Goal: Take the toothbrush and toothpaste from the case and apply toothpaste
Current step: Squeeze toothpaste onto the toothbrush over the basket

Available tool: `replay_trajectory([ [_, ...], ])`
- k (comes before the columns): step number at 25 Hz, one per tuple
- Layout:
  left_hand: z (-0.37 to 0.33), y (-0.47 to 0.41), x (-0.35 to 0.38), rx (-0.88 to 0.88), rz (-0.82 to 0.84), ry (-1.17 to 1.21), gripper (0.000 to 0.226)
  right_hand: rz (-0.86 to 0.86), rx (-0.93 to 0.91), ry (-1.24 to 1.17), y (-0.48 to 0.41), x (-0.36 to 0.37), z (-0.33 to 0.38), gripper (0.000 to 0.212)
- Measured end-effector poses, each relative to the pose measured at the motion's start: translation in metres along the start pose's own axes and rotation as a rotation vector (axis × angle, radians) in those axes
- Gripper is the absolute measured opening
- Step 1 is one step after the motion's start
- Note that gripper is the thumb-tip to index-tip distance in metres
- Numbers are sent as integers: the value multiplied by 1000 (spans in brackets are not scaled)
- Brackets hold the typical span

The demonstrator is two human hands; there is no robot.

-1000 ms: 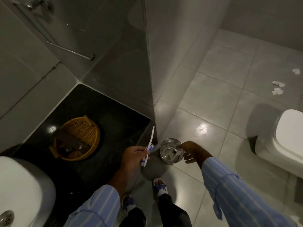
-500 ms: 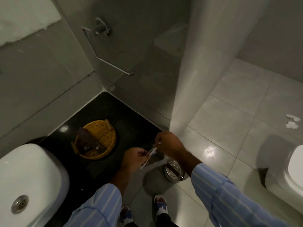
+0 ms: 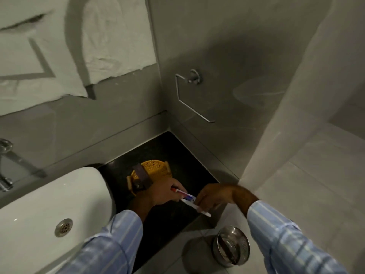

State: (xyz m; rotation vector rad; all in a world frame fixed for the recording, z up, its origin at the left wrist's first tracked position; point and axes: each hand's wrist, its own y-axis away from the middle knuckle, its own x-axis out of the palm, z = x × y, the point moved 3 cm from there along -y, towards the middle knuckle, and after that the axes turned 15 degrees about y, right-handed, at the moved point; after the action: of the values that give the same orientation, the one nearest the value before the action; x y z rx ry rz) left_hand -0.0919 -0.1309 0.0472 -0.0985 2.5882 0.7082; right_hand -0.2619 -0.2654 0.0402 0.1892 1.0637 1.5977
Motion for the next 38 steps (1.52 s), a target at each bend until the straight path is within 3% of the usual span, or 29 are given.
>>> replay_trajectory([
  [3,4,10,-19,-9,-181,334,12,-273,-97,377,-14,-8,21,40],
  [6,12,18,-38,-146,-291,657,13,-450,-162,468,-34,-12,42,33],
  [9,25,21,-70,-192,-475,751,7,-396,-146,344,-61,-10,55,25],
  [12,45,23,-110,-146,-708,763,10,-319,-158,-29,-81,-5,62,27],
  [14,62,18,-133,-139,-756,707,22,-366,-163,-243,-94,-7,65,30],
  [17,83,2,-159,-146,-665,418,21,-423,-126,-507,-118,-17,74,8],
  [21,100,-23,-178,-99,-569,278,17,-463,-112,-569,-148,-40,89,20],
  [27,121,-83,-190,-115,-356,132,23,-504,-57,-427,-204,-83,105,22],
  [33,134,-125,-189,-180,-266,-20,40,-531,28,-223,-254,-104,106,16],
  [38,150,-144,-187,-237,-204,-19,33,-421,120,-118,-287,-103,95,25],
])
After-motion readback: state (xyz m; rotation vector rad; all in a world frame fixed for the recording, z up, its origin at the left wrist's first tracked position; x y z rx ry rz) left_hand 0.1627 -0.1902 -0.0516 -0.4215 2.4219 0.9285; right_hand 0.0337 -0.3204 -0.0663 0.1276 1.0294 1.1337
